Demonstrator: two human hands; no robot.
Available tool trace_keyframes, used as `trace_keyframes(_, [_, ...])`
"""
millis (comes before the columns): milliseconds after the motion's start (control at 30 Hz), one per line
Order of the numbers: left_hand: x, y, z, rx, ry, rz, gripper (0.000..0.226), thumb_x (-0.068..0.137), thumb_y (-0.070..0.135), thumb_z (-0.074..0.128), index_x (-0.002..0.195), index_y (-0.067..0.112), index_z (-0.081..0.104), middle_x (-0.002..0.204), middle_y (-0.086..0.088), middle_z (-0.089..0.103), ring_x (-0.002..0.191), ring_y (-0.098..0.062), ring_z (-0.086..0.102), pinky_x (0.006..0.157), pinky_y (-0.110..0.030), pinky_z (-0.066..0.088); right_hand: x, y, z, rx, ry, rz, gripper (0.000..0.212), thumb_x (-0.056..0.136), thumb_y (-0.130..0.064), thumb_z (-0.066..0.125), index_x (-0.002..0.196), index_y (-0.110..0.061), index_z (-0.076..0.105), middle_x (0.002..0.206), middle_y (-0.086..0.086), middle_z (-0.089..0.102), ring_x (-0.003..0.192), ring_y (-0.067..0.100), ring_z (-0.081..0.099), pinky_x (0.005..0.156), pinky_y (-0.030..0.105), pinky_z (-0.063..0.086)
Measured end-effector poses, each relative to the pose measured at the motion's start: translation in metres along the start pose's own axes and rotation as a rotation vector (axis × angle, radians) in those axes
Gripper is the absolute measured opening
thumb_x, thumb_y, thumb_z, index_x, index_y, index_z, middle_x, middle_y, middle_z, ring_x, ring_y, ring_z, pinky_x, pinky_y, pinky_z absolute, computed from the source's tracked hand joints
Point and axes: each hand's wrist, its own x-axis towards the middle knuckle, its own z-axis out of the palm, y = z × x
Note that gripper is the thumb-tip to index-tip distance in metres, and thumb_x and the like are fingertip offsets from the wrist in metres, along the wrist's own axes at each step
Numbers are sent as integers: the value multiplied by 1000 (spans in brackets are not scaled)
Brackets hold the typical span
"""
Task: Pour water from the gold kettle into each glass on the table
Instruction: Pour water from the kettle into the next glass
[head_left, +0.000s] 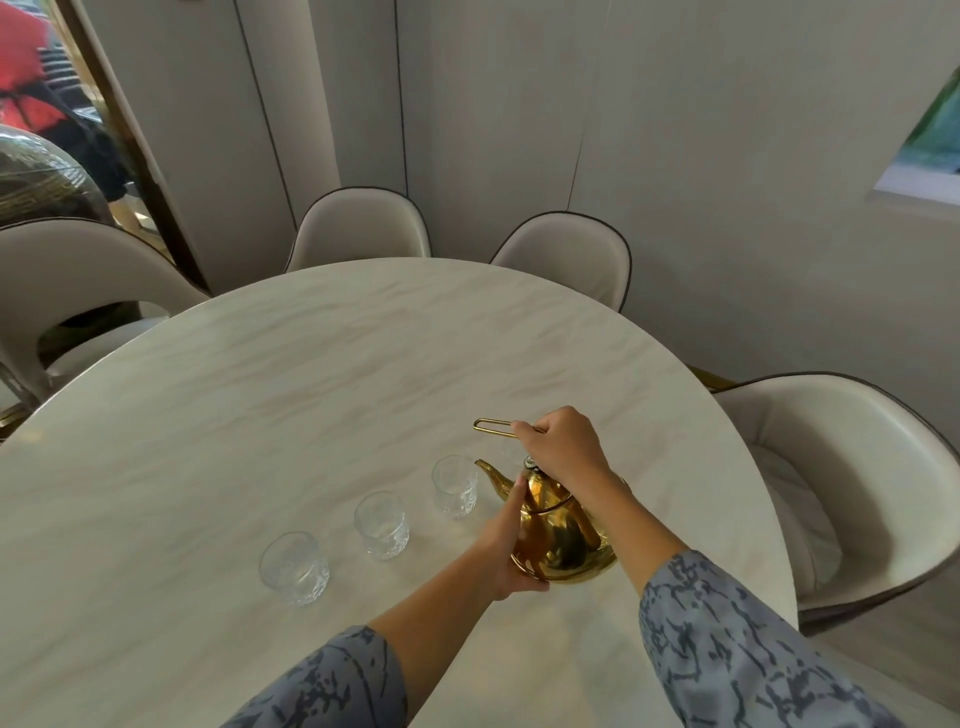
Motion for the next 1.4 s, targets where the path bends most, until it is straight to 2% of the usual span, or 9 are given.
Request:
trace_keyframes(100, [-4, -2, -9, -27, -19, -29, 103, 71, 74, 63, 151, 20, 26, 160, -14, 27, 142, -44, 35, 98, -57, 52, 2, -10, 9, -50, -26, 7, 51, 90, -31, 60, 48, -12, 39, 41, -3, 36, 42, 16, 35, 50, 27, 34])
trace_keyframes(267, [-7, 0, -19, -67, -49, -64, 109, 65, 78, 65, 151, 21, 29, 156, -16, 32, 135, -45, 45, 86, -55, 59, 4, -28, 15, -119, -44, 53, 45, 86, -30, 60, 52, -13, 36, 45, -2, 35, 43, 18, 32, 51, 28, 33])
trace_keyframes(367, [-10, 3, -21, -83, -58, -64, 102, 69, 76, 64, 148, 19, 32, 153, -19, 36, 130, -45, 50, 90, -55, 57, 6, -38, 15, -156, -50, 80, 41, 86, -30, 59, 55, -14, 36, 50, -1, 39, 44, 16, 34, 47, 24, 28])
trace_keyframes(500, [-14, 7, -21, -102, -72, -82, 99, 67, 77, 65, 142, 19, 37, 147, -22, 40, 122, -46, 56, 89, -56, 58, 8, -51, 13, -198, -43, 105, 37, 85, -29, 58, 59, -15, 37, 55, -1, 41, 48, 15, 37, 46, 24, 27])
trace_keyframes(667, [-19, 11, -19, -114, -105, -99, 78, 73, 76, 59, 119, 16, 41, 143, -22, 40, 122, -46, 55, 97, -54, 54, 6, -63, 6, -227, -41, 108, 31, 88, -32, 60, 68, -13, 46, 62, 0, 51, 65, 24, 55, 50, 25, 35])
trace_keyframes(833, [-22, 11, -15, -127, -117, -101, 74, 73, 77, 58, 118, 20, 41, 148, -22, 37, 123, -46, 54, 98, -55, 54, 3, -70, -1, -254, -36, 112, 29, 87, -29, 60, 67, -14, 45, 64, 1, 53, 59, 19, 51, 50, 25, 36])
trace_keyframes(967, [-23, 10, -12, -139, -141, -98, 80, 70, 78, 61, 120, 19, 43, 147, -22, 38, 122, -46, 55, 95, -56, 55, 1, -73, -4, -270, -41, 99, 31, 87, -30, 60, 65, -15, 45, 63, 1, 54, 64, 22, 55, 52, 26, 38])
trace_keyframes(1100, [-26, 9, -9, -149, -148, -90, 80, 70, 78, 61, 120, 18, 44, 145, -21, 39, 123, -45, 54, 96, -56, 55, 0, -77, -7, -282, -39, 99, 30, 87, -31, 60, 65, -15, 46, 63, 1, 54, 60, 19, 52, 55, 28, 40])
trace_keyframes(1400, [-33, 11, -6, -153, -173, -92, 81, 69, 81, 57, 118, 18, 44, 147, -23, 37, 125, -46, 54, 97, -55, 54, -4, -86, -16, -312, -46, 102, 29, 87, -29, 60, 66, -14, 46, 65, 1, 53, 58, 17, 49, 52, 27, 37])
